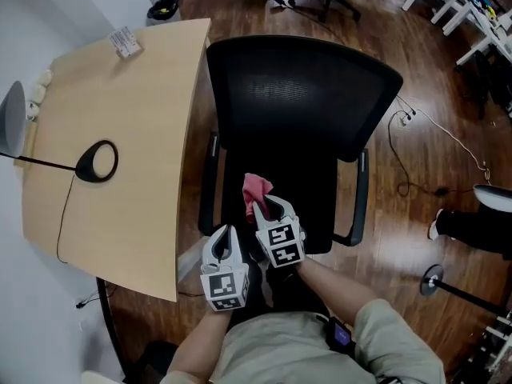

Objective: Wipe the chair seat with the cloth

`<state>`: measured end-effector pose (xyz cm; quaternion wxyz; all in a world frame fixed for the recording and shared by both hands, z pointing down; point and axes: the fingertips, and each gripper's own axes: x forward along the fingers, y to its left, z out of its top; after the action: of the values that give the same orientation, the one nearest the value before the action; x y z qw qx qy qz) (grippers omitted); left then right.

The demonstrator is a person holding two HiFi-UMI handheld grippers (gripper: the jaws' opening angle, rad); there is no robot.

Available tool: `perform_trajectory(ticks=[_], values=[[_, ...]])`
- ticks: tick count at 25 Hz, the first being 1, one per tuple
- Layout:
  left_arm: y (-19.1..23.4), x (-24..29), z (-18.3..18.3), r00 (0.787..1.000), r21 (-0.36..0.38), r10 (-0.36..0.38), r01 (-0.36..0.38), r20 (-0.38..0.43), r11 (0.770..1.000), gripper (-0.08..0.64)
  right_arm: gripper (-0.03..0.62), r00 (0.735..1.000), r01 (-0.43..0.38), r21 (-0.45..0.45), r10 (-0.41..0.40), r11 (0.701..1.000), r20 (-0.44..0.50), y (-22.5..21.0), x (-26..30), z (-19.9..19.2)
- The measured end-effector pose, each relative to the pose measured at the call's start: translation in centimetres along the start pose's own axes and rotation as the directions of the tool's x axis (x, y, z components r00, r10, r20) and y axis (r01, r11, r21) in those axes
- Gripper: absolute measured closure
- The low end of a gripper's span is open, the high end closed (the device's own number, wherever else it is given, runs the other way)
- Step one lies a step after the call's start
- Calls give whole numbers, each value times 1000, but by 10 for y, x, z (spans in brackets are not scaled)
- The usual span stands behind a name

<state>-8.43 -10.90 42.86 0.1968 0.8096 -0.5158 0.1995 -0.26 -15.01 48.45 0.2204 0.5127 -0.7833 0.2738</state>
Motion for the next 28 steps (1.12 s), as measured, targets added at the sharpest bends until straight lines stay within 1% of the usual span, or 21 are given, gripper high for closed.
perform_trajectory(ticks=[4, 8, 11, 14, 15, 20, 24, 28], values=[[11, 49, -21, 1000, -6, -11, 11, -7, 1000, 555, 524, 1000, 0, 10, 0, 1000, -12, -18, 54, -8], [19, 99, -47, 1000, -50, -14, 13, -18, 999, 555, 524, 999, 15, 32, -14, 999, -33, -38, 108, -24], [24, 131, -75, 999, -100, -12, 9, -32, 995, 555, 523, 999, 8, 58, -5, 998, -46, -49, 149, -43], [38, 148, -108, 998, -185, 14, -26, -65, 982, 555, 525, 997, -7, 64, 13, 998, -82, -54, 182, -66], [42, 153, -116, 997, -202, 23, -38, -73, 979, 555, 525, 996, -12, 59, 17, 998, -92, -56, 194, -72], [52, 160, -145, 993, -198, 13, -36, -116, 980, 555, 525, 993, -23, 52, 29, 998, -118, -56, 255, -93], [63, 167, -155, 989, -184, 21, -48, -145, 982, 555, 525, 985, -42, 42, 48, 998, -164, -49, 293, -101], [64, 179, -158, 989, -183, 18, -46, -150, 982, 555, 525, 979, -50, 42, 57, 998, -195, -51, 318, -106]])
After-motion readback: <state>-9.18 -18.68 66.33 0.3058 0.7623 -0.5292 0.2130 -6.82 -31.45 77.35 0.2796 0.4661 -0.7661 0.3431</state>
